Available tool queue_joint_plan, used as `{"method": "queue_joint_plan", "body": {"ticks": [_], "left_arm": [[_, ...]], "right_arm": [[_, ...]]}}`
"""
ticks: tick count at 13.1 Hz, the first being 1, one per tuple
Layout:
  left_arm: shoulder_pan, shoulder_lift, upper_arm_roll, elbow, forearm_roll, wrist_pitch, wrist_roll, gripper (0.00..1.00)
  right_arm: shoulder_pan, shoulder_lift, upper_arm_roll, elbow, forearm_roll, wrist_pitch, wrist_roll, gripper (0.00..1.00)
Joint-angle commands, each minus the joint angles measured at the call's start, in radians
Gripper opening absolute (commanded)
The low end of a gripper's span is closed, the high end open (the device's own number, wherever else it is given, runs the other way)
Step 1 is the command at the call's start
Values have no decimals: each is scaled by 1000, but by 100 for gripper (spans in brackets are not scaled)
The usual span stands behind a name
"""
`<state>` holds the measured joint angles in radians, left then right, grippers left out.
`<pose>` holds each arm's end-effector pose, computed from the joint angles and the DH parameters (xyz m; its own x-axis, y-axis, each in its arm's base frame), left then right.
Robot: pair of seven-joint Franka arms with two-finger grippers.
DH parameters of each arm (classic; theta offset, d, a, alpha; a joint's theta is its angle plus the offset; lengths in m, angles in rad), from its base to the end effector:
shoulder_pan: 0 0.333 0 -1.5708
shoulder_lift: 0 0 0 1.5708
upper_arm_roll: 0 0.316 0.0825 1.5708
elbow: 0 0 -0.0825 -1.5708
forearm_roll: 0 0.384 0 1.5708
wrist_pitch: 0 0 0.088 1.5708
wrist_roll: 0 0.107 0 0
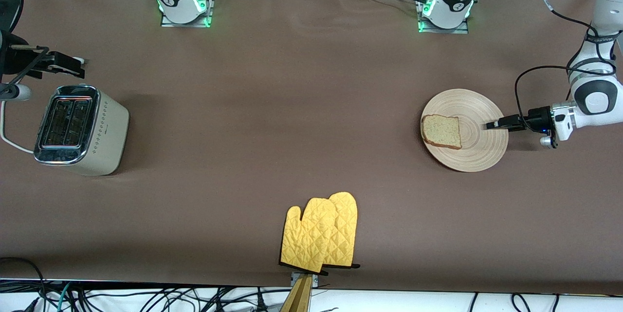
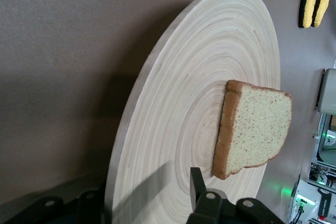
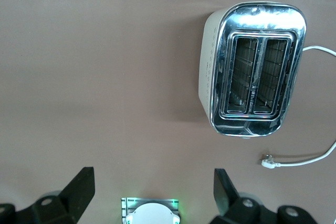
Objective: Move plate and put bread in toaster
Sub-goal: 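Lower the left gripper and close it on the plate rim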
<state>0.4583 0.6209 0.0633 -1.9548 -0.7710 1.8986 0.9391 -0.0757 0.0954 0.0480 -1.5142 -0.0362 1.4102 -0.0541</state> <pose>0.4975 0.2283 0.1334 0.9925 0.0480 -0.1128 0.1163 -0.6595 0.7427 0.5638 -0.0212 0.5851 0.9797 0.0218 -0.1993 0.0265 -0.9994 0.0208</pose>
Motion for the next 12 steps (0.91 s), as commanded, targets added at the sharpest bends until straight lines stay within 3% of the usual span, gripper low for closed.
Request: {"method": "queue_joint_plan", "body": {"ticks": [1, 5, 8, 12], "left_arm": [[-4, 14, 6, 13, -31, -13, -2, 50], [-4, 20, 7, 11, -31, -13, -2, 37], [-4, 23, 9, 10, -31, -13, -2, 15], [-4, 31, 10, 10, -30, -10, 4, 9]], "right_arm": [[-7, 10, 0, 26, 16, -5, -6, 100], [-7, 10, 0, 26, 16, -5, -6, 100], [-7, 10, 1, 26, 16, -5, -6, 100], [-7, 10, 1, 26, 16, -2, -6, 100]]}}
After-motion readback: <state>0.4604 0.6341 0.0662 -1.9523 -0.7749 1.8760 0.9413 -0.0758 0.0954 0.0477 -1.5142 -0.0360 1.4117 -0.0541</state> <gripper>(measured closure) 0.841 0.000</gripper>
